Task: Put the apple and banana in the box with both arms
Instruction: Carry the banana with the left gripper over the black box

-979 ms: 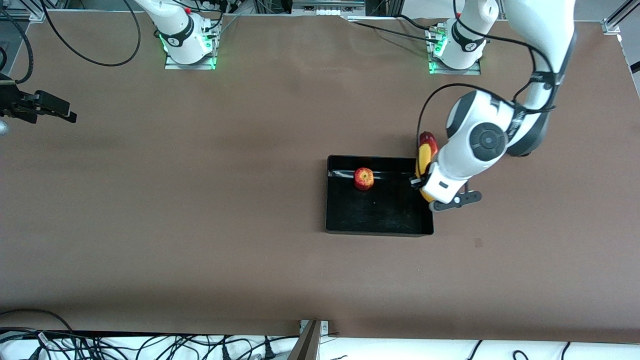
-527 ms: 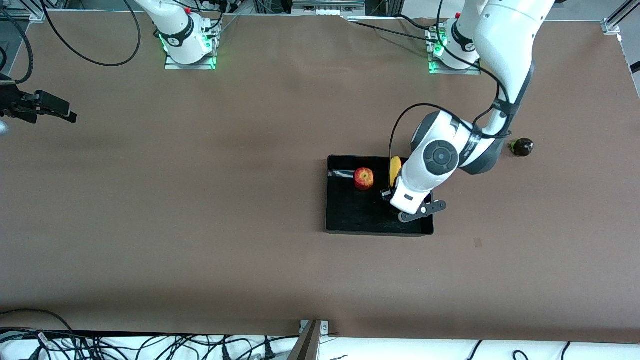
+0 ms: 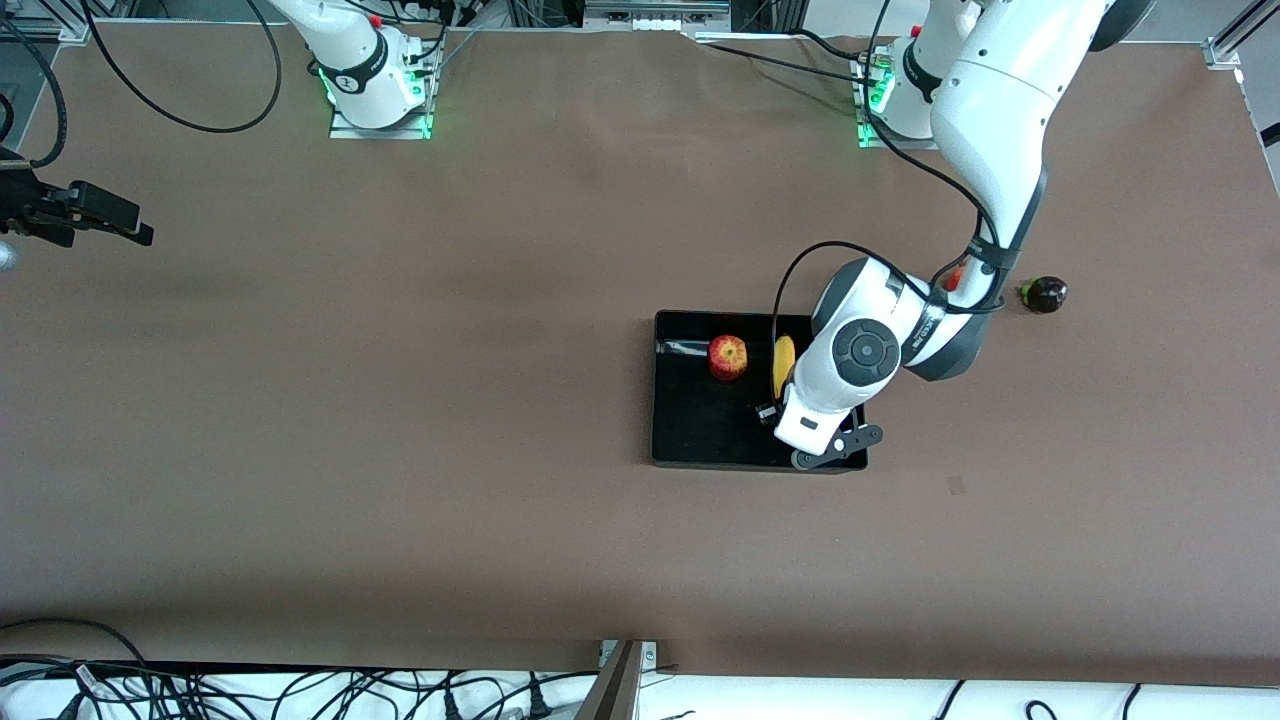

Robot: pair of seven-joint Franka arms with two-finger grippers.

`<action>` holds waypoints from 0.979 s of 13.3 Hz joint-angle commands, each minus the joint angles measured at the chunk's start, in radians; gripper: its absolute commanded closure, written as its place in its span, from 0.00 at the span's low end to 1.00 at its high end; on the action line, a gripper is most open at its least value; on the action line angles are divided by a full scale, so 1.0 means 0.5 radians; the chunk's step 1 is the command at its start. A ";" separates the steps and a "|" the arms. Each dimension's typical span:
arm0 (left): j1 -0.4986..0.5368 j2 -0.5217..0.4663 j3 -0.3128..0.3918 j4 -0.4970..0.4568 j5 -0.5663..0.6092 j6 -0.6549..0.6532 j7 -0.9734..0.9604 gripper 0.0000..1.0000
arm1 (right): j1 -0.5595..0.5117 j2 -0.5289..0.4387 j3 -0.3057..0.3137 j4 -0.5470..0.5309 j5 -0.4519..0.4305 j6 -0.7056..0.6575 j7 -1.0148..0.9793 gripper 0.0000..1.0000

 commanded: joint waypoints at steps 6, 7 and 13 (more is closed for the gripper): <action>-0.034 0.136 0.015 0.074 0.137 0.105 -0.142 1.00 | 0.004 0.006 -0.002 0.029 0.015 -0.010 0.005 0.00; -0.034 0.142 0.018 0.074 0.137 0.105 -0.142 1.00 | 0.004 0.006 -0.002 0.029 0.018 -0.010 0.002 0.00; -0.031 0.185 0.021 0.074 0.161 0.108 -0.146 1.00 | 0.004 0.006 -0.002 0.029 0.018 -0.010 0.002 0.00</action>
